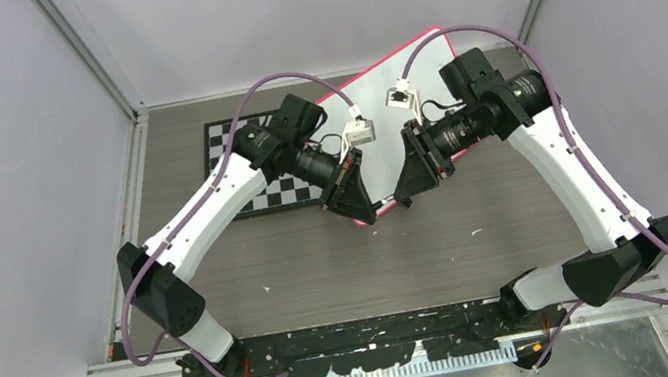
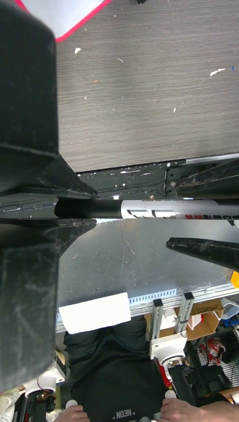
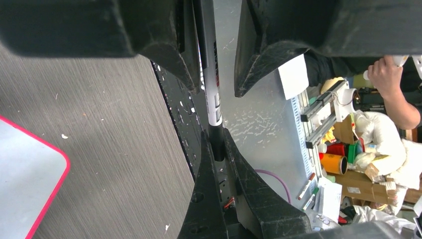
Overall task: Write a sentence on the whiteboard
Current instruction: Open the whiteboard marker at the center of the board, then place the pen cap at the center of the board, then move the whiteboard to the center of the board.
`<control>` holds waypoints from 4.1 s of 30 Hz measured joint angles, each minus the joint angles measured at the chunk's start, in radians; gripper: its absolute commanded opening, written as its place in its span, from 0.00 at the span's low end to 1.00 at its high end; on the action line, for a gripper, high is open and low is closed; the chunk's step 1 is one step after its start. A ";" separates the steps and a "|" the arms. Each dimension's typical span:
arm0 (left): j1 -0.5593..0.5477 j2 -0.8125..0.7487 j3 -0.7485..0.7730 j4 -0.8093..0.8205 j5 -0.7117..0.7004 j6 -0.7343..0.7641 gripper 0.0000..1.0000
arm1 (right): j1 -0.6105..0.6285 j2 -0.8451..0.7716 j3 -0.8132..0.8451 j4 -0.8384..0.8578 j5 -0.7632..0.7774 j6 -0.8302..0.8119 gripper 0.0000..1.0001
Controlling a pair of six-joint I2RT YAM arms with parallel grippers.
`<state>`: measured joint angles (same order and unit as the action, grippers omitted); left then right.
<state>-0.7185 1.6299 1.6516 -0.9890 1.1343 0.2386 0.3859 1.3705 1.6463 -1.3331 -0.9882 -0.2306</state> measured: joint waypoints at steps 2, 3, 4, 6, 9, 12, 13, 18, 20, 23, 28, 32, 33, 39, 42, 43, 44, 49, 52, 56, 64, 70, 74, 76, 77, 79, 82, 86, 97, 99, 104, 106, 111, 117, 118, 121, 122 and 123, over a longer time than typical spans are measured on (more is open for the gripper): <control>0.000 0.000 0.000 0.007 -0.002 -0.007 0.00 | 0.000 -0.001 -0.005 0.001 0.000 0.001 0.38; 0.000 0.000 0.000 0.009 -0.003 -0.013 0.00 | 0.000 -0.001 -0.006 0.001 -0.001 0.001 0.39; 0.000 0.000 0.000 0.011 -0.005 -0.018 0.00 | 0.000 -0.001 -0.006 0.002 -0.001 0.001 0.39; 0.000 0.000 0.000 0.013 -0.005 -0.023 0.00 | 0.000 -0.001 -0.006 0.001 -0.002 0.000 0.39; 0.000 0.001 0.000 0.013 -0.005 -0.027 0.00 | 0.000 -0.002 -0.007 0.001 -0.005 -0.003 0.38; 0.000 0.001 0.000 0.014 -0.004 -0.033 0.00 | 0.000 -0.003 -0.008 0.001 -0.009 -0.003 0.35; 0.000 0.001 0.000 0.015 -0.004 -0.037 0.00 | 0.000 -0.003 -0.008 0.001 -0.012 -0.003 0.34; 0.000 0.001 0.000 0.021 0.008 -0.048 0.00 | -0.001 -0.003 -0.008 0.001 -0.031 -0.002 0.39; 0.002 0.001 -0.001 0.023 0.010 -0.048 0.00 | -0.001 -0.003 -0.008 0.000 -0.036 -0.003 0.40; 0.008 -0.006 -0.015 0.040 0.016 -0.049 0.00 | -0.001 -0.003 -0.008 0.001 -0.038 -0.007 0.39; 0.013 -0.023 -0.038 0.073 0.022 -0.065 0.00 | -0.001 -0.003 -0.008 0.005 -0.048 -0.011 0.32; 0.015 -0.023 -0.038 0.073 0.041 -0.080 0.00 | -0.003 -0.003 -0.008 0.017 -0.048 -0.008 0.12; 0.015 -0.023 -0.038 0.073 0.046 -0.082 0.00 | -0.004 -0.003 -0.008 0.019 -0.047 -0.007 0.04; 0.016 -0.023 -0.039 0.073 0.052 -0.078 0.00 | -0.005 -0.003 -0.008 0.025 -0.034 0.011 0.00; 0.024 -0.026 -0.058 0.091 0.053 -0.068 0.00 | -0.008 -0.003 -0.008 0.030 -0.016 0.018 0.00; 0.029 -0.031 -0.071 0.103 0.055 -0.060 0.00 | -0.011 -0.002 -0.008 0.031 -0.009 0.019 0.00; 0.034 -0.034 -0.079 0.112 0.058 -0.051 0.00 | -0.013 0.000 -0.008 0.032 -0.003 0.017 0.00; 0.118 -0.096 -0.191 0.057 0.003 0.053 0.00 | -0.117 0.024 0.023 -0.003 0.003 -0.003 0.00; 0.195 -0.126 -0.267 -0.016 -0.042 0.132 0.00 | -0.222 0.023 0.037 -0.016 0.018 -0.008 0.00; 0.259 -0.167 -0.360 -0.083 -0.115 0.252 0.00 | -0.250 0.021 0.038 -0.001 0.100 0.019 0.00; 0.315 -0.290 -0.654 -0.026 -0.433 0.439 0.00 | -0.249 -0.029 0.035 0.093 0.418 0.125 0.00; 0.337 -0.244 -0.802 0.119 -0.668 0.503 0.00 | -0.264 -0.034 -0.004 0.151 0.599 0.195 0.00; 0.349 -0.166 -0.817 0.213 -0.762 0.520 0.03 | -0.266 -0.059 -0.033 0.188 0.674 0.235 0.00; 0.352 -0.135 -0.820 0.256 -0.801 0.530 0.14 | -0.267 -0.078 -0.038 0.196 0.685 0.242 0.00; 0.352 -0.123 -0.821 0.270 -0.814 0.534 0.17 | -0.269 -0.089 -0.039 0.201 0.694 0.248 0.00; 0.353 -0.109 -0.817 0.289 -0.829 0.540 0.23 | -0.270 -0.101 -0.039 0.204 0.709 0.258 0.00; 0.353 -0.107 -0.814 0.293 -0.837 0.558 0.37 | -0.270 -0.105 -0.046 0.206 0.721 0.264 0.00; 0.354 -0.105 -0.805 0.287 -0.843 0.577 0.50 | -0.270 -0.109 -0.084 0.209 0.724 0.267 0.00; 0.346 -0.175 -0.552 0.008 -0.734 0.612 1.00 | -0.332 -0.110 -0.087 0.212 0.692 0.278 0.00; 0.336 -0.203 -0.463 -0.050 -0.708 0.607 1.00 | -0.394 -0.108 -0.087 0.212 0.660 0.280 0.00; 0.228 -0.227 -0.198 -0.113 -0.675 0.560 1.00 | -0.555 -0.091 -0.085 0.221 0.571 0.285 0.00; 0.160 -0.216 -0.119 -0.111 -0.664 0.550 1.00 | -0.596 -0.085 -0.085 0.231 0.541 0.286 0.00; -0.046 -0.048 0.125 -0.111 -0.667 0.599 0.97 | -0.679 -0.084 -0.095 0.273 0.459 0.291 0.00; -0.180 0.278 0.315 -0.101 -0.687 0.746 0.80 | -0.725 -0.087 -0.159 0.328 0.405 0.317 0.00; -0.195 0.330 0.332 -0.103 -0.694 0.780 0.79 | -0.729 -0.088 -0.166 0.336 0.398 0.321 0.00; -0.222 0.436 0.362 -0.108 -0.707 0.861 0.74 | -0.734 -0.093 -0.181 0.358 0.378 0.335 0.00; -0.229 0.468 0.371 -0.108 -0.708 0.888 0.70 | -0.736 -0.098 -0.186 0.365 0.372 0.337 0.00; -0.233 0.493 0.379 -0.106 -0.708 0.909 0.67 | -0.737 -0.101 -0.188 0.369 0.367 0.339 0.00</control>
<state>-0.9516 2.1227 2.0308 -1.0954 0.4263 1.1481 -0.3511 1.2694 1.4586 -0.9638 -0.6212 0.1081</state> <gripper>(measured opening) 0.748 0.163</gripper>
